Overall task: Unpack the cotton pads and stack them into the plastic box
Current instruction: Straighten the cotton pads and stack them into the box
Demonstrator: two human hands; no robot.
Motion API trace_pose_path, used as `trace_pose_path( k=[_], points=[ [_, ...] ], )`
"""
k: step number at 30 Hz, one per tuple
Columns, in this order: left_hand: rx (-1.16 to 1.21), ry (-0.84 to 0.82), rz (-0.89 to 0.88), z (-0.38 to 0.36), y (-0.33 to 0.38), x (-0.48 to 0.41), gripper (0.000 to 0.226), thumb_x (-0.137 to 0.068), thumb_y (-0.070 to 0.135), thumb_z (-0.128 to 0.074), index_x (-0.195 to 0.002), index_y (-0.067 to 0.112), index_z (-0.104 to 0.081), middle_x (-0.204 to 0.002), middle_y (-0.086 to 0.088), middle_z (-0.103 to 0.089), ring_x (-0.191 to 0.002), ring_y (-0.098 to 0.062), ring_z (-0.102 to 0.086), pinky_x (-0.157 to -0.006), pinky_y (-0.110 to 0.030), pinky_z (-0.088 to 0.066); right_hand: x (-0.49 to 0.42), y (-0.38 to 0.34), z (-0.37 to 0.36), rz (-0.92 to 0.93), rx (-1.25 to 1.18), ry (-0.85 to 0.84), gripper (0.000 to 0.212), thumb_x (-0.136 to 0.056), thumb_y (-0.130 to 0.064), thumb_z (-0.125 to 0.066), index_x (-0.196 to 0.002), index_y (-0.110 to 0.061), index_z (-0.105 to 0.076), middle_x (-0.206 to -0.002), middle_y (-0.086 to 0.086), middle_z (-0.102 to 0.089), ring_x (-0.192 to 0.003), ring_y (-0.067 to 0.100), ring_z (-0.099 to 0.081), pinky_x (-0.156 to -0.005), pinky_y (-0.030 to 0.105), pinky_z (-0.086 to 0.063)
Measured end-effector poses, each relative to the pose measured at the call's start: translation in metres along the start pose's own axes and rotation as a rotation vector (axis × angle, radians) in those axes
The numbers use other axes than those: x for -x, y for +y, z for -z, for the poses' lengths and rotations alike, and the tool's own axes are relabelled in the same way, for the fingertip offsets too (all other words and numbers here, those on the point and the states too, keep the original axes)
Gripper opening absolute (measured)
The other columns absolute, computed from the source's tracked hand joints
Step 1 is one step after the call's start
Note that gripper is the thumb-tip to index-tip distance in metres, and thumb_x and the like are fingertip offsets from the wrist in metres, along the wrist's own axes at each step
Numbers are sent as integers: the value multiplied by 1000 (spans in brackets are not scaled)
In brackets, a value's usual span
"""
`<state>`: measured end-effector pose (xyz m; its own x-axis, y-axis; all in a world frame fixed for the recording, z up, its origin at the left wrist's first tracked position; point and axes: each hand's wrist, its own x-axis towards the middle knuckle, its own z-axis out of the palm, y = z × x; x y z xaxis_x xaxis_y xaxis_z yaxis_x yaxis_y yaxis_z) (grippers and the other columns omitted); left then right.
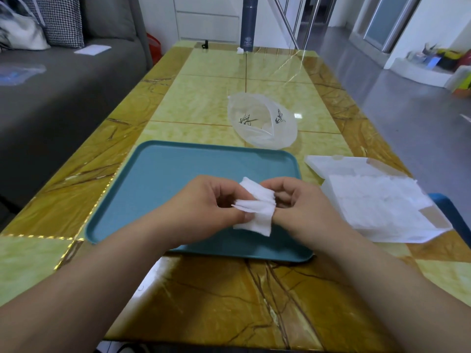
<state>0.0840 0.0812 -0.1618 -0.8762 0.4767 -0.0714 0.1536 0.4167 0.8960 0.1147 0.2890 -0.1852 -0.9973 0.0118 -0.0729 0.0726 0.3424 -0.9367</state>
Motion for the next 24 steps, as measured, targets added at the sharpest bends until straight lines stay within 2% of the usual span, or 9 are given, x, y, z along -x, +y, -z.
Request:
trace_pose_path(
  k=[6, 10, 12, 15, 16, 18, 19, 22, 24],
  points=[
    [-70, 113, 17, -3, -8, -5, 16, -79, 16, -88, -84, 14, -73, -72, -2, -74, -55, -3, -54, -53, -15, -42, 1, 0, 2, 50, 41, -69, 40, -81, -1, -81, -113, -24, -73, -104, -6, -80, -100, 12, -76, -96, 37, -61],
    [-184, 200, 3, -7, -14, -9, 27, -74, 25, -90, -79, 20, -65, -63, 4, -66, -51, -2, -50, -51, -16, -40, 5, -1, 4, 44, 37, -170, 57, -72, -8, -91, -121, -26, -67, -113, -8, -77, -106, 8, -72, -96, 24, -57],
    [-239, 225, -3, -8, -15, -11, 37, -69, 33, -92, -89, 26, -61, -66, 7, -65, -54, -1, -54, -54, -21, -44, 6, 0, 1, 57, 104, -112, 54, -74, -10, -91, -119, -26, -66, -109, -9, -76, -101, 3, -72, -92, 21, -57],
    [-264, 135, 54, -9, -16, -10, 67, -68, 42, -93, -121, 35, -54, -76, 5, -67, -64, -1, -62, -62, -24, -48, 5, 1, -1, 82, 186, -68, 45, -81, 5, -75, -114, -25, -68, -106, -9, -76, -97, 5, -72, -91, 23, -57],
    [-289, 92, 63, -9, -16, -10, 64, -70, 42, -92, -123, 36, -56, -76, 4, -68, -64, -1, -62, -62, -26, -49, 5, 0, -1, 85, 192, -67, 46, -82, 10, -69, -112, -25, -69, -106, -8, -76, -97, 6, -72, -90, 22, -57],
    [-341, 66, 42, -10, -18, -11, 36, -75, 41, -87, -102, 27, -68, -75, -2, -68, -61, -7, -58, -64, -39, -52, 5, 0, -2, 85, 201, -54, 51, -82, 13, -60, -115, -26, -69, -110, -10, -75, -101, 3, -70, -92, 16, -54],
    [-345, 75, 37, -10, -18, -11, 30, -77, 42, -85, -94, 22, -70, -74, -4, -68, -60, -10, -57, -63, -41, -52, 6, -1, -3, 75, 209, -38, 54, -83, 12, -59, -121, -27, -68, -115, -11, -73, -106, 1, -68, -96, 15, -52],
    [-369, 96, 58, -13, -17, -11, 28, -80, 44, -81, -88, 22, -66, -68, 0, -63, -58, -9, -56, -54, -28, -42, 7, 0, -9, 15, 232, 20, 68, -87, 7, -57, -144, -29, -54, -135, -12, -63, -122, 2, -59, -106, 13, -41],
    [-359, 105, 62, -19, -16, -10, 25, -82, 43, -79, -85, 25, -62, -64, 7, -57, -55, -3, -53, -49, -17, -33, 8, 0, -15, -19, 217, 55, 70, -90, 4, -55, -151, -31, -47, -141, -11, -58, -127, 2, -54, -105, 11, -36]
  ],
)
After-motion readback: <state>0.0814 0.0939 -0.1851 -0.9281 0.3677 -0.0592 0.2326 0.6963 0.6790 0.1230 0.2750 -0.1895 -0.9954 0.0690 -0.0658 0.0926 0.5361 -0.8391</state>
